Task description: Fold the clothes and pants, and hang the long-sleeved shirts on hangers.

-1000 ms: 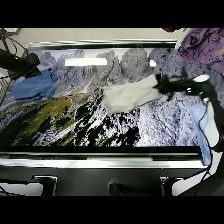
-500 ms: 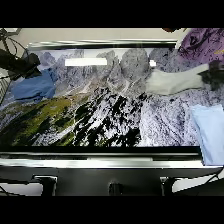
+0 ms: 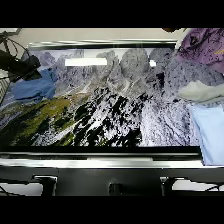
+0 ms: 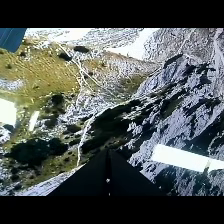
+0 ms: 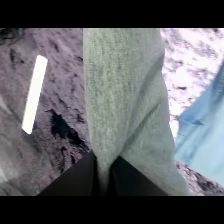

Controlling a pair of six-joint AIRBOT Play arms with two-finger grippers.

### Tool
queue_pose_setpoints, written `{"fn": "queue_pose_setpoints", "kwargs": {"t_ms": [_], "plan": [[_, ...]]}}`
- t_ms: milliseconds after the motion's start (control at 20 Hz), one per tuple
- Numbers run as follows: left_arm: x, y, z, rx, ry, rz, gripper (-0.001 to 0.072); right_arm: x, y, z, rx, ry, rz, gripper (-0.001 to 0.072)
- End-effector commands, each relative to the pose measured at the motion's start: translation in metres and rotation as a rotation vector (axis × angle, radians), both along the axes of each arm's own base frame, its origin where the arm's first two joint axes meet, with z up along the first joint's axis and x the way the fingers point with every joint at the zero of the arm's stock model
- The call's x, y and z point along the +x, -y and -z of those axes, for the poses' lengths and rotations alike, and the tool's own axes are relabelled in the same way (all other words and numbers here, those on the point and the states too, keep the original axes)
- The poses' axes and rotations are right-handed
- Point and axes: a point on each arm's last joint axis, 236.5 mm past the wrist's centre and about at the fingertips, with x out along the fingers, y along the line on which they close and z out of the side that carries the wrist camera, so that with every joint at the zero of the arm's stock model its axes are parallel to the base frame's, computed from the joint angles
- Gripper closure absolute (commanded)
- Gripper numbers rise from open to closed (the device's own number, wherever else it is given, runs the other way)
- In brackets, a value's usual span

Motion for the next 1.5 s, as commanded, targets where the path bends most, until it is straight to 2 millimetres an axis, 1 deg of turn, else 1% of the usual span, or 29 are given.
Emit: {"fn": "queue_pose_setpoints", "kwargs": {"t_ms": [0,150,300,400,500,600,700,800,900,1100,1250,1350,1450], "plan": [[-0.005,0.004,0.002,0.001,-0.023,0.014,0.0686,-0.043,0.007,0.002,-0.026,-0.142,0.068,0.0681],[-0.008,0.01,0.003,0.002,-0.032,0.028,0.0686,-0.079,0.012,0.005,-0.057,-0.275,0.116,0.068],[-0.008,0.013,0.003,0.002,-0.031,0.035,0.0686,-0.11,0.015,0.008,-0.085,-0.39,0.145,0.068],[-0.009,0.015,0.002,0.003,-0.03,0.041,0.0686,-0.133,0.025,0.007,-0.124,-0.47,0.186,0.0681],[-0.01,0.017,0.003,0.007,-0.033,0.055,0.0686,-0.147,0.033,0.004,-0.164,-0.516,0.219,0.068],[-0.01,0.018,0.003,0.013,-0.032,0.07,0.0686,-0.156,0.037,0.006,-0.175,-0.552,0.233,0.0678],[-0.011,0.019,0.003,0.013,-0.037,0.072,0.0686,-0.171,0.038,0.018,-0.175,-0.625,0.247,0.0678],[-0.012,0.019,0.004,0.014,-0.04,0.073,0.0686,-0.191,0.035,0.038,-0.167,-0.712,0.255,0.0678],[-0.012,0.019,0.004,0.014,-0.04,0.073,0.0686,-0.212,0.031,0.057,-0.166,-0.774,0.285,0.0678],[-0.012,0.019,0.004,0.014,-0.04,0.073,0.0686,-0.244,0.018,0.089,-0.157,-0.852,0.316,0.0677],[-0.012,0.019,0.004,0.014,-0.04,0.073,0.0686,-0.259,0.007,0.11,-0.123,-0.925,0.297,0.0676],[-0.012,0.019,0.004,0.014,-0.04,0.073,0.0686,-0.265,0.006,0.116,-0.123,-0.953,0.294,0.0676],[-0.012,0.019,0.004,0.014,-0.04,0.073,0.0686,-0.271,0.007,0.117,-0.133,-0.975,0.295,0.0677]]}}
